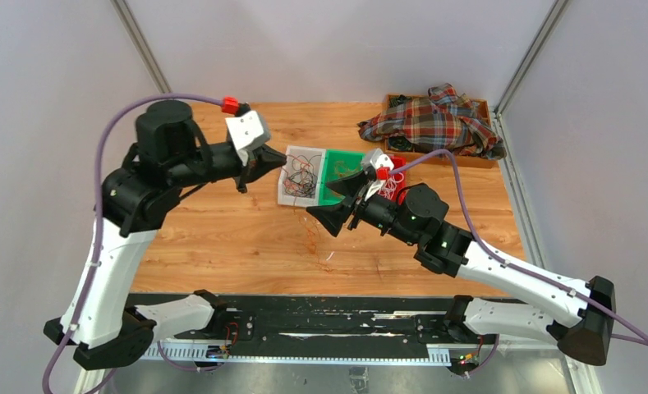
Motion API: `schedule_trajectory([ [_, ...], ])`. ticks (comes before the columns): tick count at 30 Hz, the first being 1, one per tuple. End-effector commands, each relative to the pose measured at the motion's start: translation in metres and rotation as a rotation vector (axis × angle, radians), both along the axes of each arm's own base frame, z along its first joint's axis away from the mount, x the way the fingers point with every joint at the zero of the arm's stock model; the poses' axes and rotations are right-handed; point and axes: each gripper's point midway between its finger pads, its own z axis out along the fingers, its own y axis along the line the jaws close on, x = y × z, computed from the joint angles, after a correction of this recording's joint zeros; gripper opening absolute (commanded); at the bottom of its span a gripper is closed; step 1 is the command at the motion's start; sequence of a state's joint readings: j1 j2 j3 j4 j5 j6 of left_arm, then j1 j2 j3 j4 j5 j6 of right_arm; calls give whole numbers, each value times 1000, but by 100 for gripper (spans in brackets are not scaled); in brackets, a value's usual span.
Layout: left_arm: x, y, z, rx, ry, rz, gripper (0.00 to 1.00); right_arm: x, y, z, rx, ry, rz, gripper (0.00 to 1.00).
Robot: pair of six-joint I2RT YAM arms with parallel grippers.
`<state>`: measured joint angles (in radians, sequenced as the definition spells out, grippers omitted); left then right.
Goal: Untangle the cables
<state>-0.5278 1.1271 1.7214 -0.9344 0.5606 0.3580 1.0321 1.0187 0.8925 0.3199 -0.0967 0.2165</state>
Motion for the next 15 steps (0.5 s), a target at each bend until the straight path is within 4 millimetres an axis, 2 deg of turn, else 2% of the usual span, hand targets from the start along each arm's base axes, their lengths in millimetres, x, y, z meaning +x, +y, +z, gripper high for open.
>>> schedule_trajectory([
  [1,-12,1,57,-100,-122,-10,0,6,2,-3,23,-17,-33,78],
  [7,-20,3,99,-157,-211,-20,0,8,25,-22,-8,-35,24,80],
  [15,-25,7,125,-188,-280,-20,0,16,59,-32,8,-54,78,81],
])
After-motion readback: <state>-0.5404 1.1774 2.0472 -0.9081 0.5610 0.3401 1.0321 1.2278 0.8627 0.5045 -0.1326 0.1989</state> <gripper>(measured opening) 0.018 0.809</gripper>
